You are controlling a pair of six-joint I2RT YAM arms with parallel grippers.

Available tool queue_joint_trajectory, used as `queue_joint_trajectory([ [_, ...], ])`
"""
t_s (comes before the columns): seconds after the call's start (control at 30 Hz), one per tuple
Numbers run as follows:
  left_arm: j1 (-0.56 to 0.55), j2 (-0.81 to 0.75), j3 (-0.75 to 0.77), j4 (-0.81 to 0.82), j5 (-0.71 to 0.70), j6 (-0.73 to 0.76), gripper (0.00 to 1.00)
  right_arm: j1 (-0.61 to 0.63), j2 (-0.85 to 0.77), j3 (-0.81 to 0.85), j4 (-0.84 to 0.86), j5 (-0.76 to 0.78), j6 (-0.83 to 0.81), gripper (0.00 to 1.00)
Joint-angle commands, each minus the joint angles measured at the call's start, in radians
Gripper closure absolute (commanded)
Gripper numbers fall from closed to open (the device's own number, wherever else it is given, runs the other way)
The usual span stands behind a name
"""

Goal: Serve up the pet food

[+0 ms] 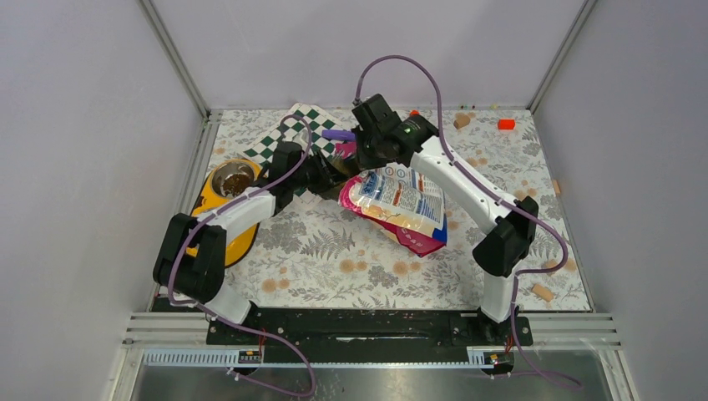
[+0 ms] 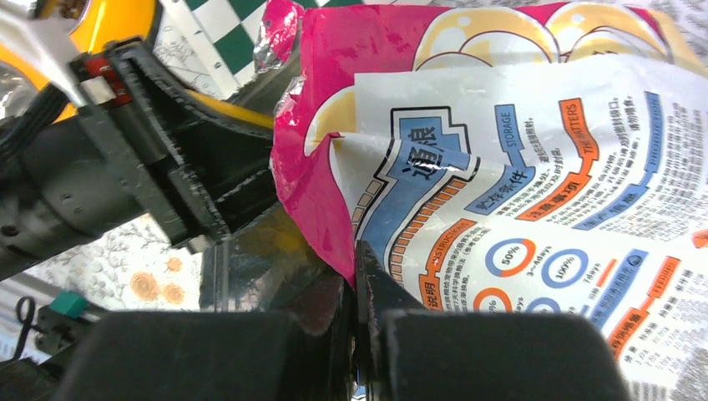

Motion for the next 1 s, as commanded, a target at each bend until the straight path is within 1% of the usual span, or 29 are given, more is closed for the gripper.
queue_joint_trajectory([
  [0.0,0.015,-0.104,-0.020,-0.006,-0.148,0.049,1.00,0.002,-0.045,0.074,-0.183,0.175,-0.046,1.00],
  [0.13,0.044,-0.150,-0.029,-0.005,-0.172,0.036,1.00,0.003,-0.053,0.070,-0.187,0.177,-0.050,1.00],
  [0.27,0.048,-0.139,-0.020,0.021,-0.139,0.023,1.00,0.002,-0.061,0.050,-0.166,0.152,-0.054,1.00],
  [0.4,0.046,-0.096,-0.023,0.049,-0.123,-0.012,1.00,0.002,-0.073,0.021,-0.141,0.141,-0.053,1.00],
  [0.47,0.039,-0.073,-0.025,0.062,-0.125,-0.004,1.00,0.003,-0.072,0.019,-0.139,0.138,-0.052,1.00],
  [0.6,0.009,0.007,0.005,0.085,-0.065,0.049,1.00,0.003,-0.080,-0.012,-0.133,0.112,-0.018,1.00],
  [0.7,-0.017,0.069,0.048,0.094,-0.013,0.044,1.00,0.003,-0.097,-0.088,-0.095,0.083,0.010,1.00],
  [0.8,-0.034,0.108,0.069,0.127,0.047,-0.013,1.00,0.002,-0.102,-0.118,-0.072,0.069,0.026,1.00],
  [0.97,-0.018,0.101,0.029,0.326,0.174,-0.181,1.00,-0.010,-0.114,-0.111,-0.070,0.065,0.036,1.00],
])
